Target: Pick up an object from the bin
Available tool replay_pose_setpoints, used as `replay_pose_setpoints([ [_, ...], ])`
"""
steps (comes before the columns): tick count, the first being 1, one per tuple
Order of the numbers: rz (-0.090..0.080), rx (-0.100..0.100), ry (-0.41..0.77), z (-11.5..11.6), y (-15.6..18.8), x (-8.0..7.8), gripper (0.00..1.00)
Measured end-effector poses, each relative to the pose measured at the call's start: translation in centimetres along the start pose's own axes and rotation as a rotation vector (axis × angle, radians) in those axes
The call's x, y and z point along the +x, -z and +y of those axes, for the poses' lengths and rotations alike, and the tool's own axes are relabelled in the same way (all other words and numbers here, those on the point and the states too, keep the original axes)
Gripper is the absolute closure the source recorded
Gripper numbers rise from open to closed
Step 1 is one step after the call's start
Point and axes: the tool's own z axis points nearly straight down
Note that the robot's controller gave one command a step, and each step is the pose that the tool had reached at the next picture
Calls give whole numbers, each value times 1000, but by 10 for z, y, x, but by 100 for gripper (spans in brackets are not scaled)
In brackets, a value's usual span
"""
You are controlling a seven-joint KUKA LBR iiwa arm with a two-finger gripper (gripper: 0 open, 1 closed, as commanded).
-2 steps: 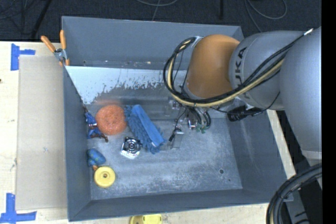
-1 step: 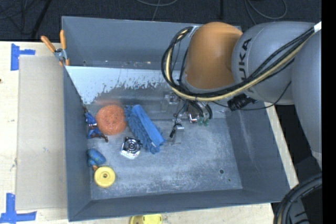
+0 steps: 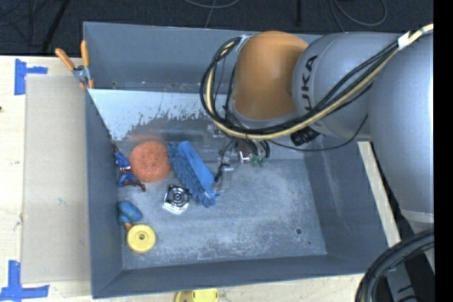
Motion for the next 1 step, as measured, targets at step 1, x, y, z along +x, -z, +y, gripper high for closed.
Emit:
replay_pose_setpoints([
  [1, 16, -1, -64, 9, -57, 17, 0],
])
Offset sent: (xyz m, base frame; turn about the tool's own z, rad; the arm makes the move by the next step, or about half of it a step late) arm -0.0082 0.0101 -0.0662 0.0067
